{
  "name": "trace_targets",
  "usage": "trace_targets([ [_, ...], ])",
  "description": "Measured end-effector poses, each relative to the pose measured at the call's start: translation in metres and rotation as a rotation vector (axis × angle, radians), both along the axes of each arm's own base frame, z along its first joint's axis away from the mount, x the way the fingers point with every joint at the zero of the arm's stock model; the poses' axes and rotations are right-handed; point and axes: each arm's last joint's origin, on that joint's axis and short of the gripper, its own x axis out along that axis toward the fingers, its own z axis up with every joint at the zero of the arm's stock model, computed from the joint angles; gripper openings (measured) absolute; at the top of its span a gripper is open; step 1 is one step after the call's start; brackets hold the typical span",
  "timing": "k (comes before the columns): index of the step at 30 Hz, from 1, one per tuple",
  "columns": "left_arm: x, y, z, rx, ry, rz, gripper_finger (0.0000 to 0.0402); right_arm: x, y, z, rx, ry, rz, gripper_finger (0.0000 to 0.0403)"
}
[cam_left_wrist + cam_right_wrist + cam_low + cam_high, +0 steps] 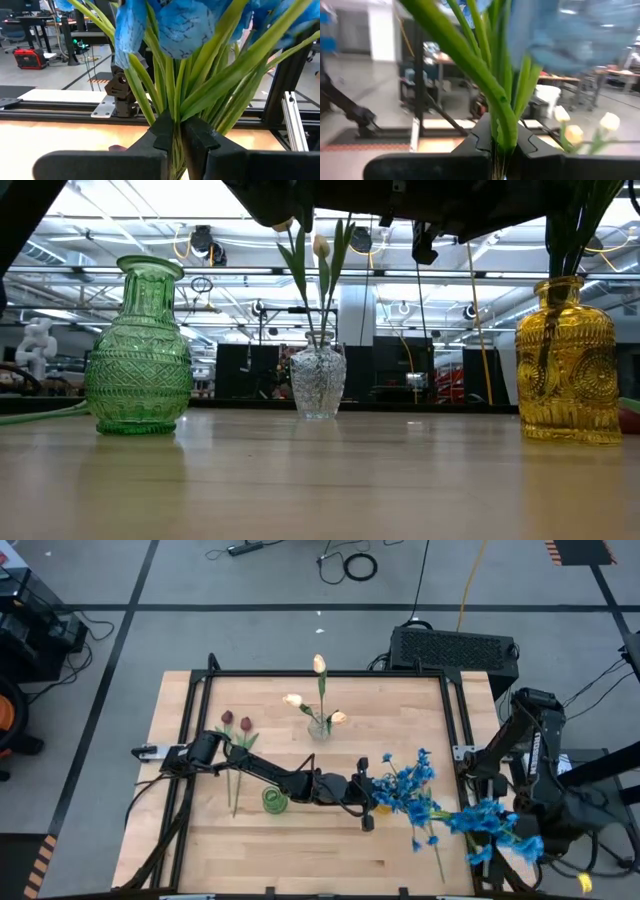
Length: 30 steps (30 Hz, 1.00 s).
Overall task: Sort flowers into vase by color
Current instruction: Put the blue flowers into the yellow vase
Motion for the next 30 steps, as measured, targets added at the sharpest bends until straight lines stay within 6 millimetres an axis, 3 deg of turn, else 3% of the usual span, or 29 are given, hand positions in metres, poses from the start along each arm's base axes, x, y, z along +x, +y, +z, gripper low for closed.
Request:
trace_targets([
  [5,0.0,0.0,0.0,0.001,0.002,0.0,0.0031,-0.002,-0.012,0.017,0.004,-0.076,0.048,0.0008],
  [10,0.0,-0.002,0.0,0.002,0.003,-0.012,0.0031,-0.016,-0.036,0.036,-0.011,-0.109,0.07,0.0008],
  [18,-0.006,-0.011,0.01,0.043,0.0,-0.045,0.0031,-0.01,-0.063,0.045,-0.039,-0.066,-0.022,0.0008],
  [30,-0.012,-0.026,0.007,0.068,0.081,-0.073,0.0031,-0.02,-0.14,0.056,-0.04,-0.011,-0.176,0.0008],
])
